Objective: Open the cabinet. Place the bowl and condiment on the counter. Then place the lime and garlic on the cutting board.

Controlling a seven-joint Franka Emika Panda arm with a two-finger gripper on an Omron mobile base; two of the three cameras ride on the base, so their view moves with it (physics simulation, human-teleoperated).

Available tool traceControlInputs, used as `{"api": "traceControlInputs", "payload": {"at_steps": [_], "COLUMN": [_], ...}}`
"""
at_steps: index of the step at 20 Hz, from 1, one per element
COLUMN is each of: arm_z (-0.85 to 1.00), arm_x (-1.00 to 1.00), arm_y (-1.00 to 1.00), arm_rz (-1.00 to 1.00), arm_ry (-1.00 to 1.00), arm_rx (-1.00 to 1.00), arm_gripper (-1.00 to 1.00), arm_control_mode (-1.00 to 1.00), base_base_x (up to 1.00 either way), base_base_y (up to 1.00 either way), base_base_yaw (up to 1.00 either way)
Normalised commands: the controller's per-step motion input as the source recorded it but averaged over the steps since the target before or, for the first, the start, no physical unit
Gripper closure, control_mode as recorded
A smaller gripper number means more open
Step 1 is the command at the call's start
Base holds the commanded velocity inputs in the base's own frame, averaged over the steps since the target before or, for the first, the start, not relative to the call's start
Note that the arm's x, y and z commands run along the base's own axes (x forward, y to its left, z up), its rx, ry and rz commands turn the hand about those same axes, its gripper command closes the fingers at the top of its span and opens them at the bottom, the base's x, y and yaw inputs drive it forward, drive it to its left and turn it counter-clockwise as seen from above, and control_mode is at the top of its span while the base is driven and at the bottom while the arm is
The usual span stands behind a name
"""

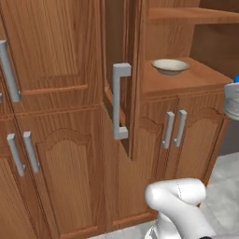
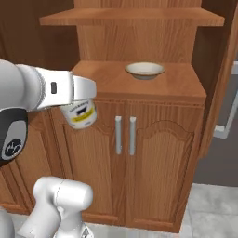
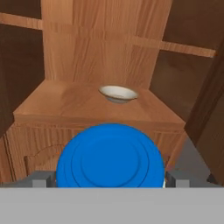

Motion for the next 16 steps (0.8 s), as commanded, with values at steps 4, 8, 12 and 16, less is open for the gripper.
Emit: {"api": "traceControlInputs", "payload": {"at_steps": [4,8,12,16], "arm_z": [0.00,0.00,0.00,0.00], "arm_x": [0.00,0.00,0.00,0.00], "arm_y": [0.00,0.00,0.00,0.00], "arm_rz": [0.00,0.00,0.00,0.00], "arm_ry": [0.00,0.00,0.00,0.00], "arm_rx": [0.00,0.00,0.00,0.00], "arm_gripper": [1.00,1.00,1.00,1.00], "arm_control_mode": [1.00,1.00,1.00,1.00], "base_base_x": [-0.63,-0.79,-0.57,-0.43], "base_base_y": [0.00,0.00,0.00,0.01], "base_base_yaw": [-0.67,-0.68,-0.65,-0.66]}}
